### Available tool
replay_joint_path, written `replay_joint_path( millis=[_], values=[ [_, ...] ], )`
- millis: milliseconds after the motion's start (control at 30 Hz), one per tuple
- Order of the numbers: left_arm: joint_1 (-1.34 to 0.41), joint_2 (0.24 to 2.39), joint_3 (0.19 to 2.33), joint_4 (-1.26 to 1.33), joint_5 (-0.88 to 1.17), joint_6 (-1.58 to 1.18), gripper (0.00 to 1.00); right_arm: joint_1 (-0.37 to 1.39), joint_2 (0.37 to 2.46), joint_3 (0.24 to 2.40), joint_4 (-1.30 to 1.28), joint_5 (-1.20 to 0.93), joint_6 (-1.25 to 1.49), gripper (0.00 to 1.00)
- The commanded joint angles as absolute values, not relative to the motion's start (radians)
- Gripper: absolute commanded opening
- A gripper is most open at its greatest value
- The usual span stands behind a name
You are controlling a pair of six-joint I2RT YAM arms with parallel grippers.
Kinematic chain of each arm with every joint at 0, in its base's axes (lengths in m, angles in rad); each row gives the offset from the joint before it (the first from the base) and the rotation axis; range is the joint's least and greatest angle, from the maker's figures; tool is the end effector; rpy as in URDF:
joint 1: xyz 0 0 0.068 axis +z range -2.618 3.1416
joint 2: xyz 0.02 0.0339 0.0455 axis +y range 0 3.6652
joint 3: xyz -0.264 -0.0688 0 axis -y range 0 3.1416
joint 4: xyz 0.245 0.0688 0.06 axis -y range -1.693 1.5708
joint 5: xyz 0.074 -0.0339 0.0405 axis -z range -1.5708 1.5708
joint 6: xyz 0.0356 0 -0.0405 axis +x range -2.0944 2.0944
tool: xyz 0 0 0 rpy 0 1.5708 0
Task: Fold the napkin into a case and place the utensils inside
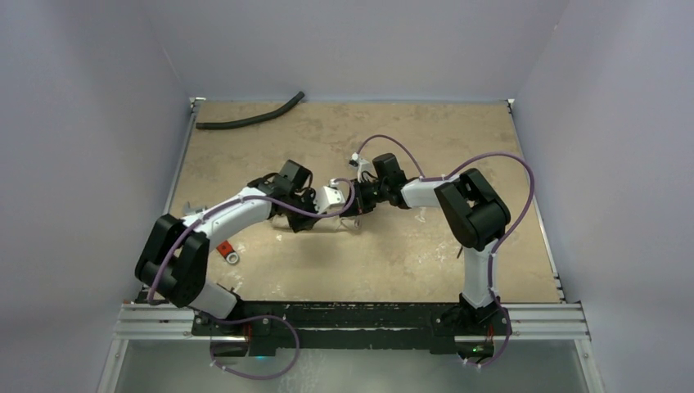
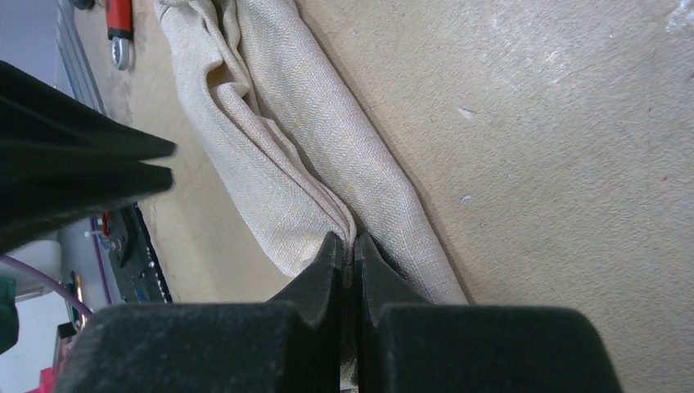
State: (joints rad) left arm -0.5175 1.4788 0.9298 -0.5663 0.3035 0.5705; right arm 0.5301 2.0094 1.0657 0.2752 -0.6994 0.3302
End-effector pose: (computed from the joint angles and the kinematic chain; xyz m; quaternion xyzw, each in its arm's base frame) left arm 0.2412 -0.1495 0.2028 0.5276 0.8063 -0.1413 0.2270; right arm 0.3369 0.2240 0.1266 -0.2330 0.8264 0.4511 0.2437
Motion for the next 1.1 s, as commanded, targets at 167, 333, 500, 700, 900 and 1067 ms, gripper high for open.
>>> replay_joint_path(
  millis=[167, 333, 500, 700, 900, 1067],
  values=[
    [-0.562, 1.647, 1.001, -0.456, 0.311, 0.581, 0.15, 0.526, 2.061, 1.041, 0.203, -0.643, 0.28, 0.0],
    [-0.56, 1.647, 1.034, -0.463, 0.306, 0.575, 0.13, 0.526, 2.059, 1.035, 0.191, -0.655, 0.268, 0.0],
    [-0.561, 1.637, 1.058, -0.528, 0.361, 0.575, 0.13, 0.525, 2.054, 1.032, 0.187, -0.676, 0.267, 0.0],
    [-0.555, 1.643, 1.055, -0.519, 0.355, 0.584, 0.12, 0.523, 2.049, 1.032, 0.209, -0.714, 0.277, 0.0],
    [-0.528, 1.654, 1.095, -0.541, 0.381, 0.604, 0.11, 0.522, 2.04, 1.038, 0.201, -0.724, 0.272, 0.0],
    [-0.505, 1.65, 1.106, -0.572, 0.397, 0.62, 0.1, 0.523, 2.047, 1.04, 0.204, -0.731, 0.27, 0.0]
  ],
)
